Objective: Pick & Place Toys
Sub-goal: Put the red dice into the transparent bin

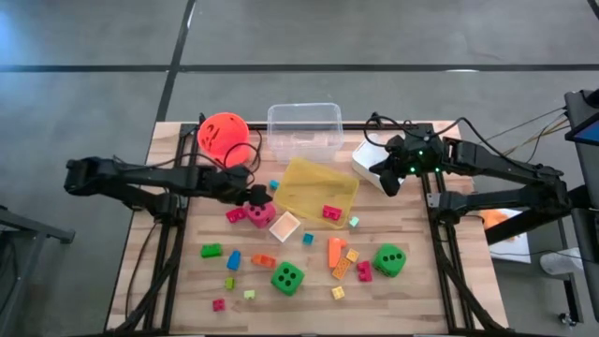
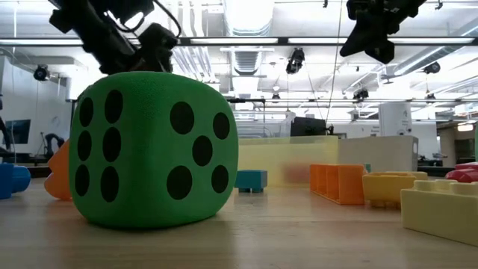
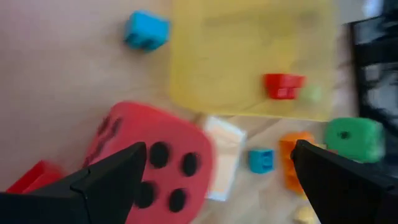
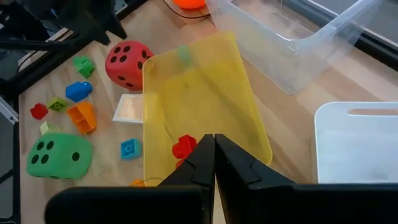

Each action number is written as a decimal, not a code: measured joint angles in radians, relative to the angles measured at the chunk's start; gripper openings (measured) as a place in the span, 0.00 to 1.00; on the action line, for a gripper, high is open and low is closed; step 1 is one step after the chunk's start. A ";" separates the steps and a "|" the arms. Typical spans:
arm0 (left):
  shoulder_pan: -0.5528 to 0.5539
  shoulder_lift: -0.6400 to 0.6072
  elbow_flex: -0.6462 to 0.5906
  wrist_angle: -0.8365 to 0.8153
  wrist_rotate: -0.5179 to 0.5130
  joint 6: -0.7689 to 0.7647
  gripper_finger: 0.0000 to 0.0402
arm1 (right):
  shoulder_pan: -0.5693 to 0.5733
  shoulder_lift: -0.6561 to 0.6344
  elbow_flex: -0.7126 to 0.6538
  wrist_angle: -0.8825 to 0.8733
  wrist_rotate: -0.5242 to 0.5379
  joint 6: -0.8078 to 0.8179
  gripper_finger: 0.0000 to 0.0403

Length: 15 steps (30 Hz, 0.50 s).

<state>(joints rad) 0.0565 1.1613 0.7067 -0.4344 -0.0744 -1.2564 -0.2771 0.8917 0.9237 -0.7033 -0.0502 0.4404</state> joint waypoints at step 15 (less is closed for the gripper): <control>-0.021 0.140 0.260 -0.277 -0.091 0.516 0.99 | 0.000 0.000 0.000 0.003 0.000 -0.048 0.02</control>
<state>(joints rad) 0.0352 1.3018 0.9670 -0.7110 -0.1655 -0.7405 -0.2773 0.8917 0.9237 -0.7000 -0.0502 0.3927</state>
